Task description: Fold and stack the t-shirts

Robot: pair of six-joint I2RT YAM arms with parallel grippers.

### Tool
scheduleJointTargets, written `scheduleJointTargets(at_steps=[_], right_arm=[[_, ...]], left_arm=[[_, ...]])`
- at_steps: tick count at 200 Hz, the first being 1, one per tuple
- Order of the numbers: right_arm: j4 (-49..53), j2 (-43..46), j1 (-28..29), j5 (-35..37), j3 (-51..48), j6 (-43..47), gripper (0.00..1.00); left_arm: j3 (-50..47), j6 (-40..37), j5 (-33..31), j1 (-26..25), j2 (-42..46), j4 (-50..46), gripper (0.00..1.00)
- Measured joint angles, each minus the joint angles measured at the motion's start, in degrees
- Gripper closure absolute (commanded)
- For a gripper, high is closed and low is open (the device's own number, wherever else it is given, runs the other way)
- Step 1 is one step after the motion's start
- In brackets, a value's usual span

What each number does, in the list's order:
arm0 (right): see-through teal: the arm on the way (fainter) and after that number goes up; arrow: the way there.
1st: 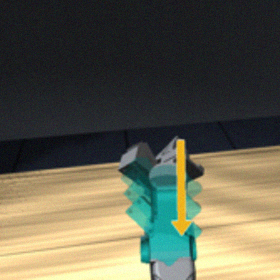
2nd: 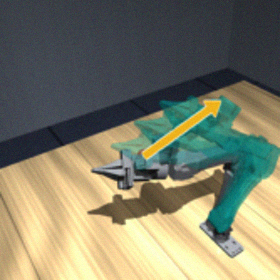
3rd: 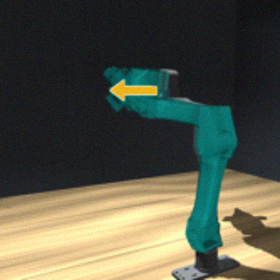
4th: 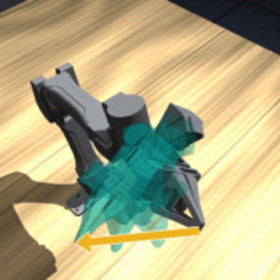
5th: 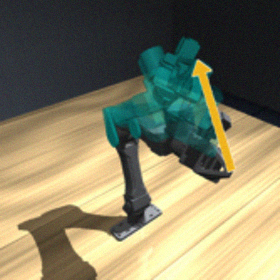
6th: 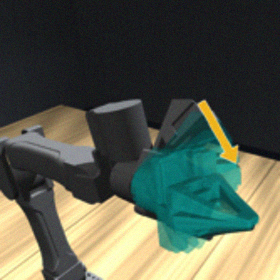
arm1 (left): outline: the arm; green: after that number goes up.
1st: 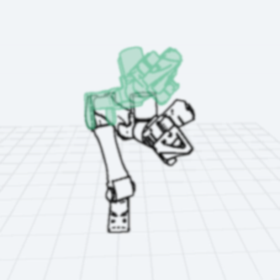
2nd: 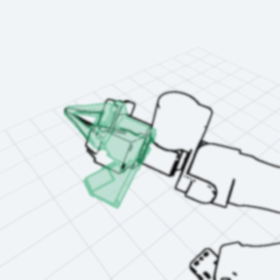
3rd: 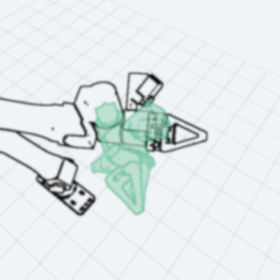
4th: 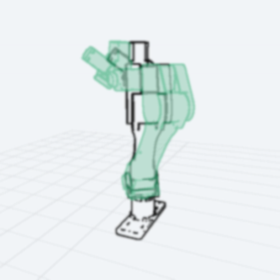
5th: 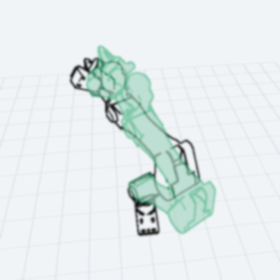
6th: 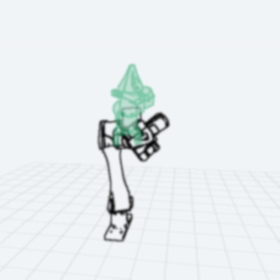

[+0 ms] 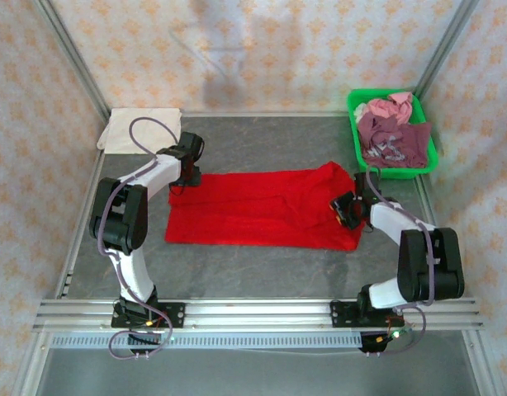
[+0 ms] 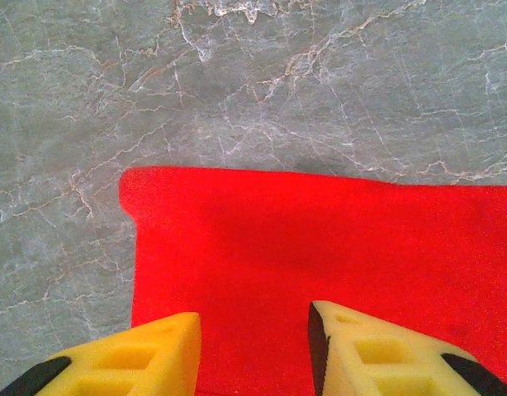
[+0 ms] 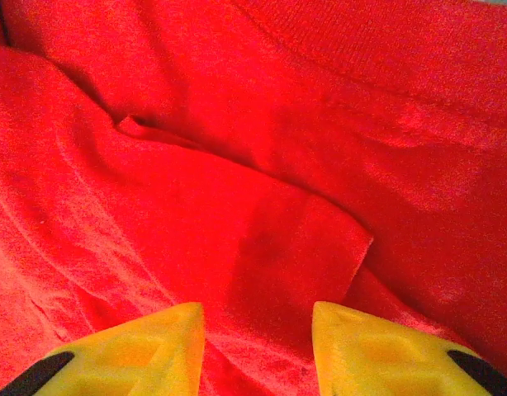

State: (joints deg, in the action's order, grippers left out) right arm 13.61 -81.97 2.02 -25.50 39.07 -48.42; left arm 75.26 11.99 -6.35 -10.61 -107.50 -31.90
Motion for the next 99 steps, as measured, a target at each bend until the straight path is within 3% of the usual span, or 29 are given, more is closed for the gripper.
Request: scheduleJointTargets(at_steps=[54,99], right_arm=[[-2.95,-0.48,0.0,0.2,-1.29,-1.2,0.99],[-1.33,2.99,0.0,0.22,-1.49,-1.14,1.0]], left_arm=[[0.0,0.17,0.02,0.0,0.0,0.0,0.61],[-0.15,0.2,0.04,0.0,0.0,0.04,0.61]])
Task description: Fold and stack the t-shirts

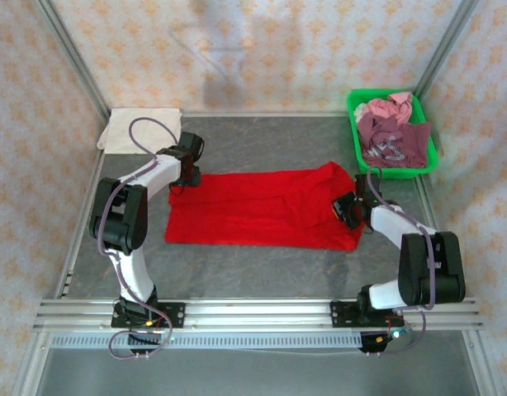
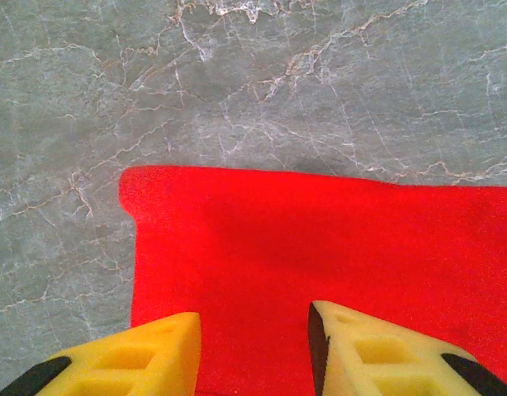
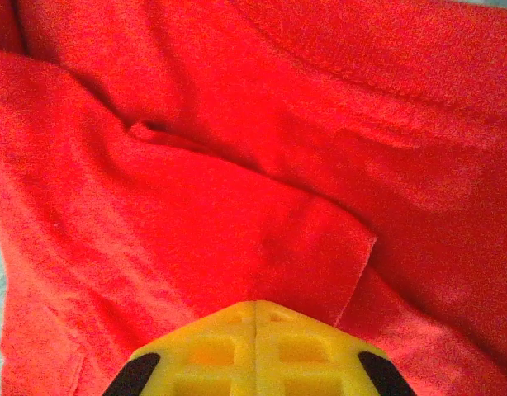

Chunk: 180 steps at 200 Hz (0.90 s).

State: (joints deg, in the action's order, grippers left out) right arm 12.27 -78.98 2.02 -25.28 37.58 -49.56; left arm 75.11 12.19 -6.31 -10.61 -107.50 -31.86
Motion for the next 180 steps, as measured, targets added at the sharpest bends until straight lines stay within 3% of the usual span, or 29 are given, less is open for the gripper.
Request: scheduleJointTargets(at_steps=[36,66,78,94,158,180], right_arm=[[2.34,7.58,0.0,0.63,0.0,-0.61,1.0],[3.23,8.44,0.0,1.66,-1.11,-0.83,1.0],[3.63,8.44,0.0,1.68,-1.79,-1.01,0.78],[4.28,7.87,0.0,1.7,-1.97,-1.49,0.67],[3.41,1.79,0.02,1.4,-2.01,-1.25,0.66],[1.55,-0.52,0.09,1.11,-2.01,-1.27,0.7]], left_arm=[[-0.37,0.04,0.2,0.0,0.0,0.42,0.61],[-0.39,0.42,0.85,0.0,0.0,0.92,0.62],[-0.39,0.39,1.25,0.0,0.0,1.14,0.62],[-0.39,0.39,1.42,0.0,0.0,1.22,0.62],[-0.74,0.85,2.82,0.0,0.0,1.64,0.62],[-0.74,1.27,3.1,-0.02,0.0,1.7,0.62]])
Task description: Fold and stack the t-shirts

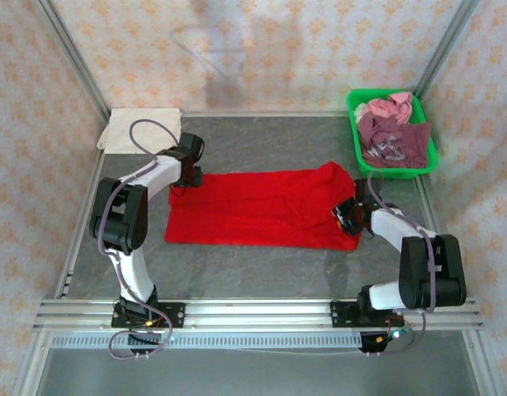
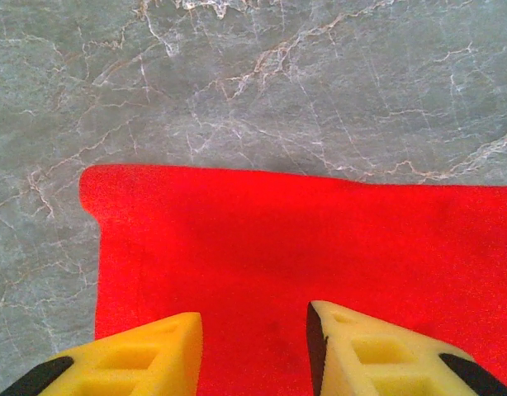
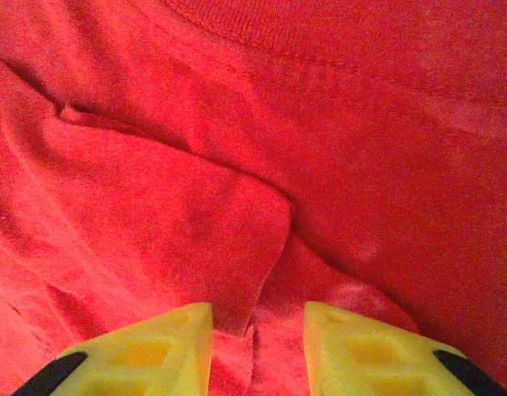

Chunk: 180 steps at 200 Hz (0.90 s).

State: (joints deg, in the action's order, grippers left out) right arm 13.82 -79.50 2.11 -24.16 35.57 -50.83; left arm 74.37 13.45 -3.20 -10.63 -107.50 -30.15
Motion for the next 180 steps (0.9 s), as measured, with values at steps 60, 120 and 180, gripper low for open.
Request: scheduleJointTargets(at_steps=[60,120,180], right_arm=[[-3.04,-0.92,0.85,-0.07,0.0,-0.42,0.8],[-3.91,-2.75,0.85,0.31,0.33,-0.11,1.0],[-0.7,5.62,1.49,0.11,0.76,-0.85,1.0]], left_arm=[[0.0,0.09,0.24,-0.26,0.0,0.0,0.62],[0.0,0.2,0.26,-0.26,0.0,0.02,0.62],[0.0,0.2,0.31,-0.26,0.0,0.02,0.62]])
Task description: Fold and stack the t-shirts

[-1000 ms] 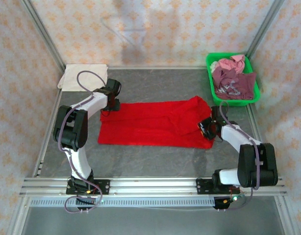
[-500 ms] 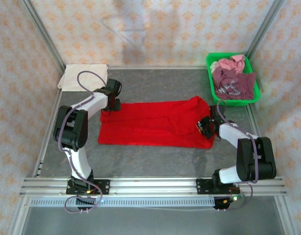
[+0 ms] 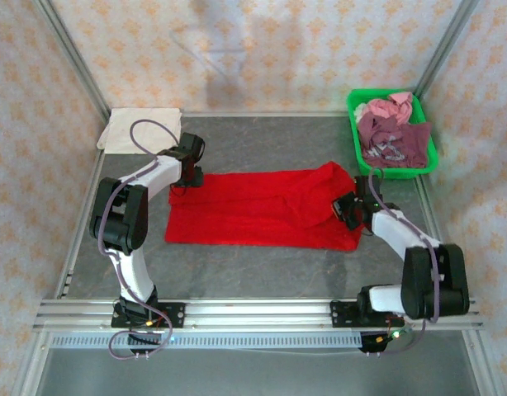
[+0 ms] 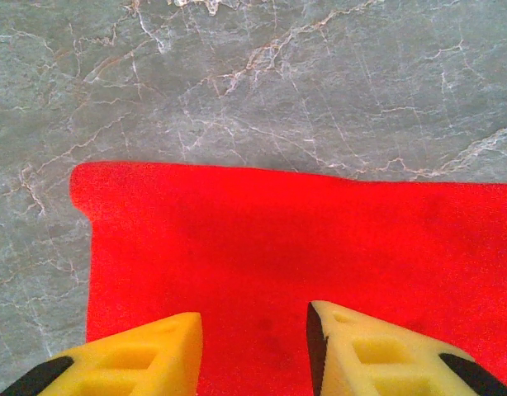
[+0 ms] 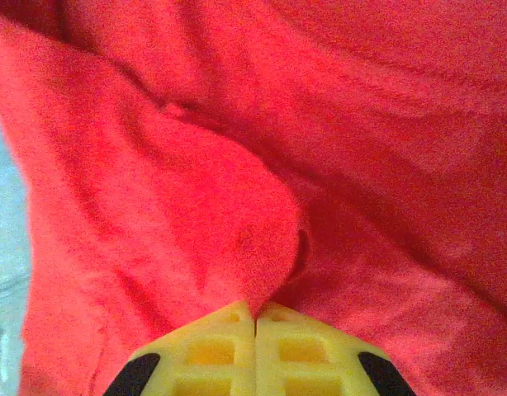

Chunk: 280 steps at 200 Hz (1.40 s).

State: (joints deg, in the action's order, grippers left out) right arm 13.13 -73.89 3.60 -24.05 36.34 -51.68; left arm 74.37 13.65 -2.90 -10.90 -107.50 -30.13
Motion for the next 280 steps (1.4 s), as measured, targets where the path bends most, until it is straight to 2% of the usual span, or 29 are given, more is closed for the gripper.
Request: scheduleJointTargets(at_steps=[125,202,231,256,280], right_arm=[[16.46,21.4,4.9,0.96,-1.36,-9.57,1.0],[21.57,26.43,6.38,2.64,-3.65,-13.64,1.0],[20.65,26.49,6.64,3.3,-9.09,-14.45,0.99],[20.09,26.18,6.64,3.34,-14.93,-15.5,0.82],[21.66,26.16,6.75,5.46,-14.16,-13.81,0.71]], left_arm=[[-0.02,0.07,1.46,0.0,0.0,1.4,0.62],[-0.02,0.07,1.88,0.0,0.0,1.73,0.61],[-0.02,0.07,2.19,0.0,0.0,1.73,0.61],[-0.02,0.07,2.27,0.0,0.0,1.73,0.61],[-0.02,0.24,2.32,0.0,0.0,1.73,0.61]])
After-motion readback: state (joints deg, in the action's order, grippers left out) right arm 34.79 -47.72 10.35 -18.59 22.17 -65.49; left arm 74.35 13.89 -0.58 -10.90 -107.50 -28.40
